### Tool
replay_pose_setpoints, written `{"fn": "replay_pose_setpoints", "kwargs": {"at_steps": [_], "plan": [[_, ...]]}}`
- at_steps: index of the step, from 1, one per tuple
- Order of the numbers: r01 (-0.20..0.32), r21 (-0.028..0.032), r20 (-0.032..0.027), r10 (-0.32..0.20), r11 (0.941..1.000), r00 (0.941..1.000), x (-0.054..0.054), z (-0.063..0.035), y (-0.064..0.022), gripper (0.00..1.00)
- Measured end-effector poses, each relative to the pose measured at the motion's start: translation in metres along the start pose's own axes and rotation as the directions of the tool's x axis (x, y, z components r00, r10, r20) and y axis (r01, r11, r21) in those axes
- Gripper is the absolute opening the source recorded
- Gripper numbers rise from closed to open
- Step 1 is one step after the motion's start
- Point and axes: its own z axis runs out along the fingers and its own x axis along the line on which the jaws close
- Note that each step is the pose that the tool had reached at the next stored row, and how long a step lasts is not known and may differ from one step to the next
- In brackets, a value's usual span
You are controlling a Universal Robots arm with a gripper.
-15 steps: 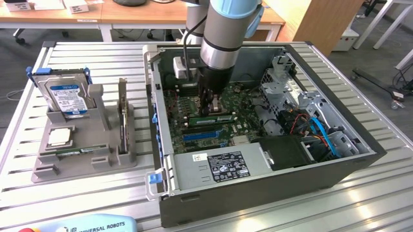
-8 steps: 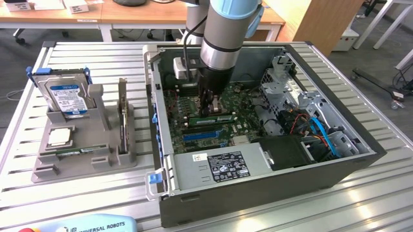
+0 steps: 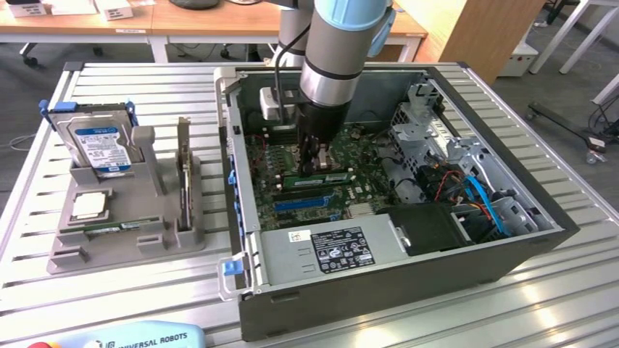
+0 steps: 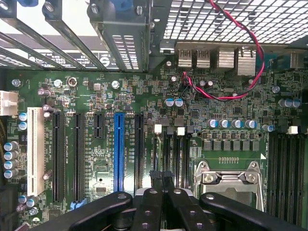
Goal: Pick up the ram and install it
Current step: 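Press down the ram until it locks into place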
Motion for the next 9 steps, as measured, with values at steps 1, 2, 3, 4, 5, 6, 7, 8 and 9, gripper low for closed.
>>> {"fn": "replay_pose_setpoints", "kwargs": {"at_steps": [1, 2, 3, 4, 5, 6, 7, 8, 9], "plan": [[0.0, 0.0001, 0.0, 0.0, 1.0, 1.0, 0.0, 0.0001, 0.0, 0.1], [0.0, 0.0003, 0.0004, 0.0, 1.0, 1.0, 0.0, 0.0005, -0.0001, 0.1], [0.0, 0.0004, 0.0005, 0.0, 1.0, 1.0, -0.0001, 0.001, -0.0001, 0.1], [0.0, 0.0002, 0.0002, 0.0, 1.0, 1.0, 0.0, 0.0012, -0.0001, 0.1], [0.0, 0.0001, 0.0001, 0.0, 1.0, 1.0, 0.0, 0.0011, -0.0001, 0.1], [0.0, 0.0001, 0.0001, 0.0, 1.0, 1.0, 0.0, 0.0012, 0.0, 0.1], [0.0, 0.0001, 0.0001, 0.0, 1.0, 1.0, 0.0, 0.0012, 0.0, 0.1], [0.0, 0.0001, 0.0, 0.0, 1.0, 1.0, 0.0, 0.0011, -0.0001, 0.1], [0.0, 0.0001, 0.0, 0.0, 1.0, 1.0, 0.0, 0.0012, 0.0, 0.1]]}}
